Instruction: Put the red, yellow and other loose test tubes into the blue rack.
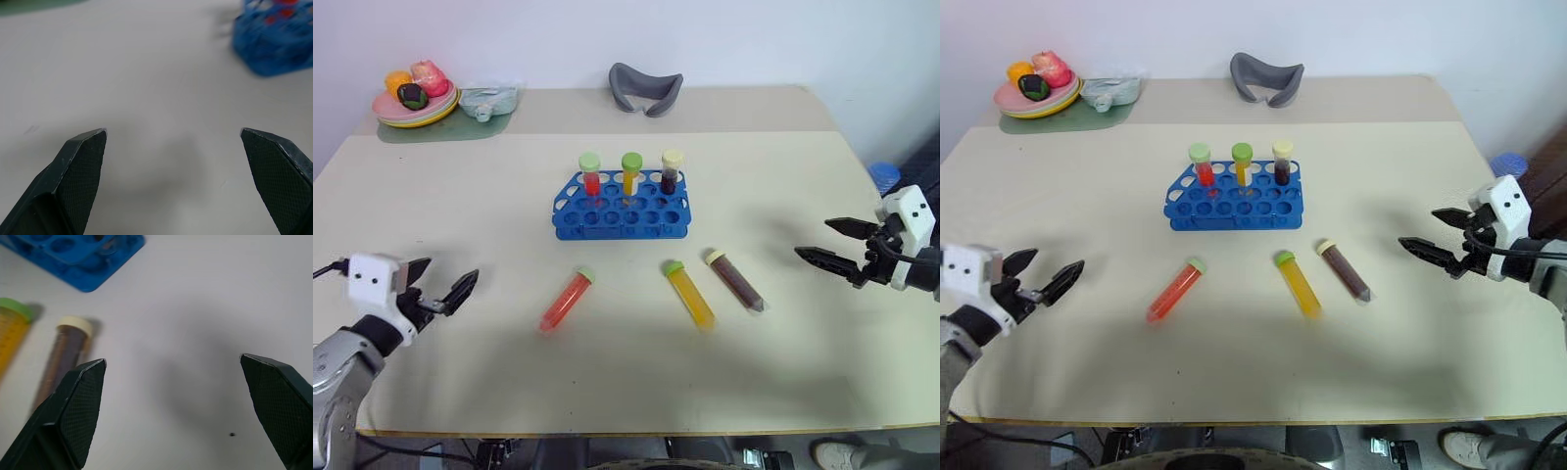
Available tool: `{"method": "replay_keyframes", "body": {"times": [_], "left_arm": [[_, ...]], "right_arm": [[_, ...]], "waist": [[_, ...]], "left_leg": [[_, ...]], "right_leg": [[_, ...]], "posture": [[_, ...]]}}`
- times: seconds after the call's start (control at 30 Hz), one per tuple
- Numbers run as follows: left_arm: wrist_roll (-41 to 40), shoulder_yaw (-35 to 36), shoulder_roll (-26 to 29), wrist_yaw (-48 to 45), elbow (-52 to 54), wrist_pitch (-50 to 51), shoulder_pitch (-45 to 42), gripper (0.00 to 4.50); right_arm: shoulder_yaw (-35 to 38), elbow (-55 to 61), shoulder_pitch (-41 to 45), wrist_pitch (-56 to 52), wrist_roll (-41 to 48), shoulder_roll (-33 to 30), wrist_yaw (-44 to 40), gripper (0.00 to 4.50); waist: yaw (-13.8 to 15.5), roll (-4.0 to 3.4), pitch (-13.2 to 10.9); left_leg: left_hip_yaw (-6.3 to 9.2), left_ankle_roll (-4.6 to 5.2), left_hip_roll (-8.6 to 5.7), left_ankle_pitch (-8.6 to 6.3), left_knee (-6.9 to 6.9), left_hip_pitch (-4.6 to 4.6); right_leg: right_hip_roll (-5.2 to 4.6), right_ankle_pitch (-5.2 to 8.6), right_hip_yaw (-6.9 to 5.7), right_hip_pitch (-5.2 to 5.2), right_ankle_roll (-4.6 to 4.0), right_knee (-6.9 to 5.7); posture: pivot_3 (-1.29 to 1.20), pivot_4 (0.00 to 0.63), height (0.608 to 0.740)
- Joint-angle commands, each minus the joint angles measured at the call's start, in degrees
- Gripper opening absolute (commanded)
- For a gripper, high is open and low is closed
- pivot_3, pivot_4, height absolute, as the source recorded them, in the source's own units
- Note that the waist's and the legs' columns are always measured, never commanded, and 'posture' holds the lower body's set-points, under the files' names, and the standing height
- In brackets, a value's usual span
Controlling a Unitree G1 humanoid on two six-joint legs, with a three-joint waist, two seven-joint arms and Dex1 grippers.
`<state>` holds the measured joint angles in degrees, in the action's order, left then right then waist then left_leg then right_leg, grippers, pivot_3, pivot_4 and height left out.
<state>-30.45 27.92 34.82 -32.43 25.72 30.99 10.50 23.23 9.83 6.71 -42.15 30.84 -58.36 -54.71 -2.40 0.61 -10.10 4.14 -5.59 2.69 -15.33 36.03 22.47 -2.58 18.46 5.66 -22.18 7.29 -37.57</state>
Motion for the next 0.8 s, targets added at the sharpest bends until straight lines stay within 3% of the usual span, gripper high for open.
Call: {"method": "replay_keyframes", "body": {"times": [0.03, 0.23, 0.37, 0.47, 0.8], "left_arm": [[-1.1, -5.9, 1.7, -3.0, 3.4, -0.1, -4.1, 4.47], [-0.7, -18.7, 2.9, -11.7, 4.2, -2.1, -11.6, 4.47], [0.1, -23.6, 4.9, -17.2, 4.8, -4.4, -12.4, 4.47], [0.5, -26.8, 5.9, -20.5, 6.0, -5.8, -12.1, 4.47], [2.5, -30.2, 5.2, -20.9, 7.4, -8.4, -10.6, 4.47]], "right_arm": [[3.5, 9.5, -0.6, -8.1, 5.0, -2.3, 1.6, 4.50], [1.3, 22.3, 4.0, -23.8, 11.5, -3.8, 9.7, 4.50], [-1.0, 27.4, 12.0, -38.8, 18.6, 1.0, 17.9, 4.50], [-7.7, 27.3, 19.8, -49.5, 19.8, 5.9, 27.7, 4.50], [-18.6, 10.8, 28.6, -50.3, 36.1, 8.2, 55.9, 4.50]], "waist": [[0.0, 0.01, 0.0], [-0.2, -0.01, 0.0], [-0.2, -0.01, 0.0], [-0.1, -0.03, 0.0], [0.0, -0.02, 0.0]], "left_leg": [[0.00, 0.00, 0.00, 0.00, -0.01, 0.00], [0.00, 0.01, 0.00, -0.01, 0.01, 0.00], [0.01, 0.02, 0.02, -0.01, 0.00, 0.01], [0.01, 0.02, 0.03, -0.01, 0.03, 0.01], [0.01, 0.07, 0.02, -0.03, 0.06, 0.24]], "right_leg": [[0.00, 0.00, 0.00, 0.00, 0.00, 0.00], [0.02, -0.01, 0.00, -0.02, 0.00, -0.01], [0.05, 0.00, 0.00, -0.04, -0.01, -0.04], [0.04, -0.01, 0.01, -0.05, -0.02, -0.04], [0.02, -0.01, 0.00, -0.24, -0.02, -0.03]], "posture": [[0.00, 0.150, 0.740], [0.00, 0.150, 0.740], [0.00, 0.150, 0.740], [0.00, 0.150, 0.740], [0.00, 0.150, 0.740]]}}
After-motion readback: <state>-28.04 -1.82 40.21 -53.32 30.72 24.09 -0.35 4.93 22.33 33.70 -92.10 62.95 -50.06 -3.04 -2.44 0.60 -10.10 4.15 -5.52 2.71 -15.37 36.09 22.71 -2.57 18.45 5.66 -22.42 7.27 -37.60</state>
